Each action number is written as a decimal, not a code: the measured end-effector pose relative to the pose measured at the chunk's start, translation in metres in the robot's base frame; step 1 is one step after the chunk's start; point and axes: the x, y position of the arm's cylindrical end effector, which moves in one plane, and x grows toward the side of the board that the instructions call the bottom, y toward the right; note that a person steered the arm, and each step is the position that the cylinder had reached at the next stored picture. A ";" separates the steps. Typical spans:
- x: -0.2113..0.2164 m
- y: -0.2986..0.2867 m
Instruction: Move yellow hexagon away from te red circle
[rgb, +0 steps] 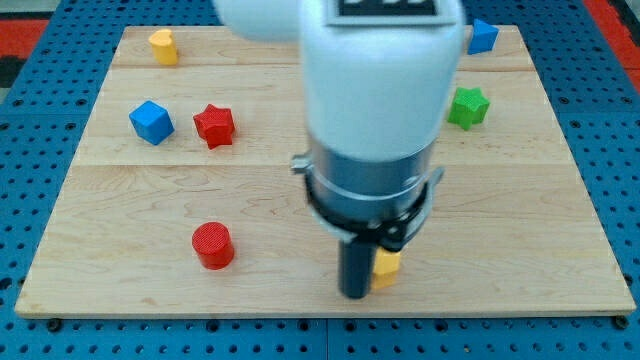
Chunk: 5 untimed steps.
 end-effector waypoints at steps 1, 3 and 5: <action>-0.017 0.035; -0.039 0.037; -0.062 0.087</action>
